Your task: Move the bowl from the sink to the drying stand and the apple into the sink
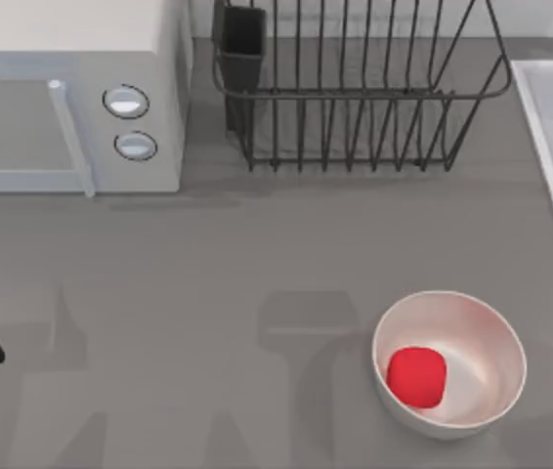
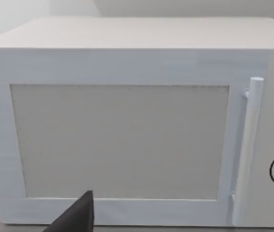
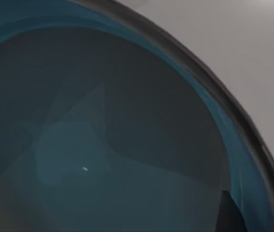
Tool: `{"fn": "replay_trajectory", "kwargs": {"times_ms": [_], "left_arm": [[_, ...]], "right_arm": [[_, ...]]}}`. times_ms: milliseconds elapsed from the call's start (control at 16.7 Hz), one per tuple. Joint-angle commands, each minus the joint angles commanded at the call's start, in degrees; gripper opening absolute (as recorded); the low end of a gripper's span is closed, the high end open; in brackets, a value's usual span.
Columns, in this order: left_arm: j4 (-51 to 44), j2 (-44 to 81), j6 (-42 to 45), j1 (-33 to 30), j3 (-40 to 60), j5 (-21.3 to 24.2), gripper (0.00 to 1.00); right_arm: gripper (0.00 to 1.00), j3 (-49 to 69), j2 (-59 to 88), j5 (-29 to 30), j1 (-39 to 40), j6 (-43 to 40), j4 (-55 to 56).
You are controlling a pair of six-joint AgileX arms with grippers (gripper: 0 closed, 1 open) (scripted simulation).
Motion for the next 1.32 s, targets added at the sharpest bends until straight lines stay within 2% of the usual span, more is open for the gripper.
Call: {"fn": "replay_trajectory", "kwargs": {"times_ms": [420, 600, 840, 1320], "left_arm": [[0.0, 0.0, 0.0, 0.0, 0.0, 0.0, 1.00], [0.0, 0.0, 0.0, 0.0, 0.0, 0.0, 1.00], [0.0, 0.0, 0.0, 0.0, 0.0, 0.0, 1.00], [0.0, 0.0, 0.0, 0.0, 0.0, 0.0, 1.00]], "right_arm": [[0.00, 0.1, -0.5, 0.3, 0.5, 0.3, 0.3], [0.00, 1.4, -0.4, 3.3, 5.7, 3.6, 5.6], [0.00, 2.7, 1.0, 10.9, 19.9, 11.6, 19.4], [0.00, 0.9, 7.2, 31.5, 59.2, 31.5, 56.3]]}}
